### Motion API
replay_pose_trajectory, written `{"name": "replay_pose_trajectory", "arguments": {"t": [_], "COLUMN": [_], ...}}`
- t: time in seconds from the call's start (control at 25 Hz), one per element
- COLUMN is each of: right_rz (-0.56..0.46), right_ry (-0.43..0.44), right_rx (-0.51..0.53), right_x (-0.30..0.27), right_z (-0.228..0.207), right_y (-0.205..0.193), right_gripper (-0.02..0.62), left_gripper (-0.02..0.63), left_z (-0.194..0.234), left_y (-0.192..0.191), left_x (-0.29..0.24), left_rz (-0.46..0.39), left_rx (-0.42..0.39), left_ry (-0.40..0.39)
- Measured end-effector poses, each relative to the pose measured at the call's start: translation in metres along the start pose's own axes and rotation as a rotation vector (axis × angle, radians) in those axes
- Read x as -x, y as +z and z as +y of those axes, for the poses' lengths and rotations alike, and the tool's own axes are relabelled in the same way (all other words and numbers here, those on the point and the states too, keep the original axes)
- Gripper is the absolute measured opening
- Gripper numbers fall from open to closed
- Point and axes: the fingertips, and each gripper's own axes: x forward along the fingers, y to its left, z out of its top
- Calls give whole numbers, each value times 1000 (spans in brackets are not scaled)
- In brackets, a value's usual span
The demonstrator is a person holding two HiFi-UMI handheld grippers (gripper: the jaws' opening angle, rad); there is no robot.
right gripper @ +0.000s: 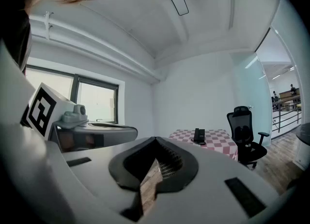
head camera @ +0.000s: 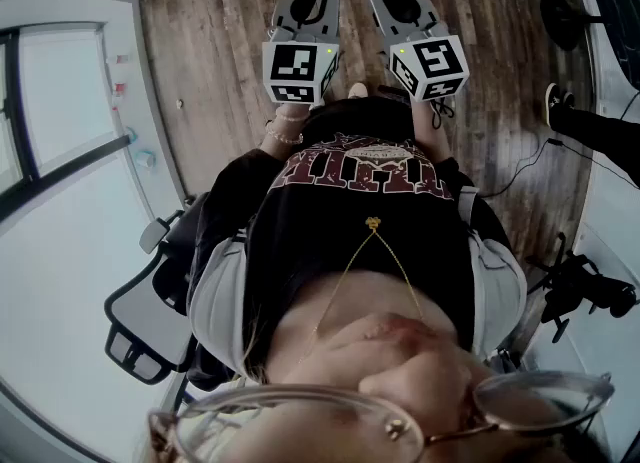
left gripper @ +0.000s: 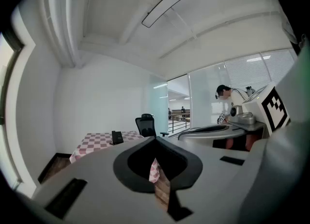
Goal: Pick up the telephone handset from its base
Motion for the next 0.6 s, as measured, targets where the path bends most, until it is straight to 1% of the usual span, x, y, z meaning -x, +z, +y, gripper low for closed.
{"name": "replay_pose_trajectory", "arguments": {"t": [0.2, 0.44, 0.6], "right_rz": [0, 5, 6], "right_ry": [12, 49, 66], "right_rx": [-4, -5, -11], "right_x": [5, 6, 6], "right_z": [-6, -9, -10], "right_y": [-2, -4, -7], "right_gripper": [18, 19, 18], "left_gripper": [-2, 0, -2], "left_z": [-9, -16, -19], "left_y": [0, -3, -6], "left_x": [-4, -8, -10], "left_rz": [1, 8, 8], "left_rx": [-15, 1, -8], "left_ry": [9, 21, 33]}}
